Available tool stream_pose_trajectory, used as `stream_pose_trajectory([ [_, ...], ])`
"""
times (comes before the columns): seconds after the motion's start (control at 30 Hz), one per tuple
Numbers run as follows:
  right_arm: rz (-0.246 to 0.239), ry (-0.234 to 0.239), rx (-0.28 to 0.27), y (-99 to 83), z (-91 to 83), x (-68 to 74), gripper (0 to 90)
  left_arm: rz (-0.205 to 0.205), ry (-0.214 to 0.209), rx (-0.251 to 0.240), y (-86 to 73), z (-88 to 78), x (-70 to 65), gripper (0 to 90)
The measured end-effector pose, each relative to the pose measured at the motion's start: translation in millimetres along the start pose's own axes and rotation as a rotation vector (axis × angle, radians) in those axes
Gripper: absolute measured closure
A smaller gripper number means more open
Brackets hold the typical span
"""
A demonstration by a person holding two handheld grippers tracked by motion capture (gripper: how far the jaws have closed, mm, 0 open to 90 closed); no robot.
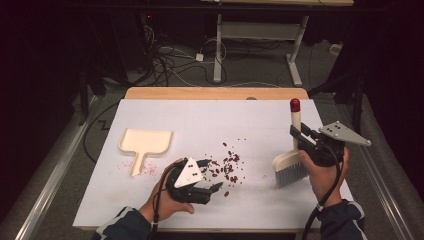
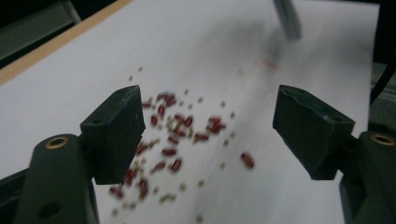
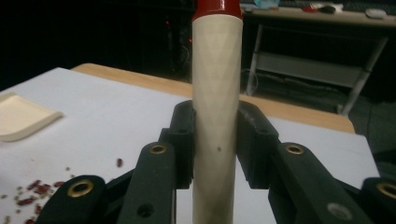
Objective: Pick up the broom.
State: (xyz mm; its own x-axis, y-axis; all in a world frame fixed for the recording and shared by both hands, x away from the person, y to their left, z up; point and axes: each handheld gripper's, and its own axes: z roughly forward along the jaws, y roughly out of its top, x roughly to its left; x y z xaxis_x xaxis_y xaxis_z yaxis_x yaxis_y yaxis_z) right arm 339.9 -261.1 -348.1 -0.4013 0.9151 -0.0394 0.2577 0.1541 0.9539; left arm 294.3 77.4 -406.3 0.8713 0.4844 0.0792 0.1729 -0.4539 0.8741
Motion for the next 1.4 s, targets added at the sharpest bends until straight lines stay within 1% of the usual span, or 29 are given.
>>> stream_pose_trajectory([
  [0.03,-0.005,0.005,-0.01,1.2,-0.4,6.4,69.8,0.0,0.0,0.0,0.0,0.0,0.0,25.4],
  [0.07,-0.009,0.013,-0.018,2.4,-0.2,13.1,69.8,-0.013,-0.036,-0.03,9.0,9.3,-6.4,25.4],
  [0.1,-0.021,0.026,-0.025,3.2,0.1,19.3,69.8,-0.013,-0.036,-0.03,9.0,9.3,-6.4,25.9],
  [0.13,-0.021,0.027,-0.04,3.3,-0.1,25.7,69.8,-0.008,-0.047,-0.041,12.6,14.5,-10.5,26.5],
  [0.17,-0.021,0.031,-0.052,2.9,-0.3,32.3,69.9,0.001,-0.074,-0.059,17.7,25.7,-18.8,26.6],
  [0.2,-0.022,0.038,-0.06,2.1,-0.1,38.9,69.9,0.002,-0.081,-0.061,19.4,31.2,-21.9,26.9],
  [0.27,-0.03,0.072,-0.06,0.4,1.6,51.3,69.8,-0.023,-0.093,-0.065,21.1,41.3,-25.0,27.4],
  [0.33,-0.045,0.096,-0.066,-1.5,2.9,62.6,69.8,-0.067,-0.106,-0.075,21.4,49.3,-24.3,29.1],
  [0.37,-0.039,0.1,-0.068,-2.3,2.6,69.1,69.8,-0.083,-0.113,-0.07,21.2,52.8,-23.3,29.4],
  [0.43,-0.065,0.121,-0.077,-3.4,2.8,79.7,69.7,-0.097,-0.121,-0.072,20.1,55.5,-22.0,31.7],
  [0.47,-0.085,0.124,-0.08,-3.6,2.4,84.2,69.7,-0.115,-0.131,-0.073,18.3,57.3,-19.7,33.4],
  [0.5,-0.093,0.13,-0.081,-4.0,1.9,89.0,69.7,-0.149,-0.131,-0.064,14.5,59.6,-13.9,35.5],
  [0.53,-0.105,0.136,-0.084,-4.0,1.5,92.5,69.7,-0.164,-0.144,-0.06,12.4,59.9,-10.5,38.5],
  [0.6,-0.108,0.148,-0.09,-4.2,0.1,98.9,69.7,-0.177,-0.156,-0.064,10.5,59.5,-7.8,40.4],
  [0.63,-0.118,0.148,-0.097,-4.2,-0.8,102.0,69.7,-0.184,-0.178,-0.07,8.4,58.9,-4.3,43.6],
  [0.67,-0.13,0.148,-0.104,-4.3,-2.0,104.7,69.7,-0.182,-0.182,-0.072,8.0,58.7,-3.9,47.4],
  [0.73,-0.142,0.153,-0.111,-4.2,-4.3,109.7,69.6,-0.172,-0.191,-0.074,7.5,58.2,-3.5,53.2],
  [0.8,-0.15,0.168,-0.115,-4.2,-6.0,113.7,69.6,-0.157,-0.182,-0.073,7.9,56.7,-3.2,59.8],
  [0.87,-0.161,0.176,-0.121,-4.2,-7.5,116.8,69.5,-0.14,-0.164,-0.061,8.6,54.0,-0.9,63.0],
  [0.97,-0.165,0.198,-0.124,-2.5,-10.2,116.4,69.2,-0.117,-0.17,-0.042,9.5,49.2,5.4,65.7],
  [1.07,-0.158,0.294,-0.143,-1.8,-11.3,106.3,65.1,-0.057,-0.176,0.0,11.4,42.1,10.8,65.9],
  [1.17,-0.193,0.402,-0.155,0.1,-11.8,91.5,56.8,-0.006,-0.186,0.034,11.2,33.5,15.9,66.0],
  [1.2,-0.216,0.473,-0.124,1.9,-10.9,87.4,53.0,0.01,-0.188,0.046,10.9,30.4,17.4,66.0],
  [1.23,-0.264,0.526,-0.078,3.4,-9.2,84.8,50.4,0.031,-0.187,0.057,10.4,27.1,18.7,66.0],
  [1.27,-0.321,0.549,-0.032,3.2,-8.7,84.0,49.7,0.053,-0.189,0.067,9.5,23.8,19.9,66.0],
  [1.3,-0.39,0.538,0.007,1.9,-8.2,84.3,47.9,0.074,-0.198,0.072,8.3,20.8,20.6,66.0],
  [1.33,-0.45,0.538,0.059,-0.4,-6.8,84.9,44.7,0.074,-0.198,0.072,8.3,20.8,20.6,66.0],
  [1.37,-0.494,0.542,0.094,-3.7,-5.2,84.9,44.3,0.12,-0.213,0.094,5.9,15.0,20.4,66.0],
  [1.4,-0.505,0.549,0.112,-7.7,-3.2,84.1,44.2,0.139,-0.22,0.109,4.9,12.6,20.0,66.0],
])
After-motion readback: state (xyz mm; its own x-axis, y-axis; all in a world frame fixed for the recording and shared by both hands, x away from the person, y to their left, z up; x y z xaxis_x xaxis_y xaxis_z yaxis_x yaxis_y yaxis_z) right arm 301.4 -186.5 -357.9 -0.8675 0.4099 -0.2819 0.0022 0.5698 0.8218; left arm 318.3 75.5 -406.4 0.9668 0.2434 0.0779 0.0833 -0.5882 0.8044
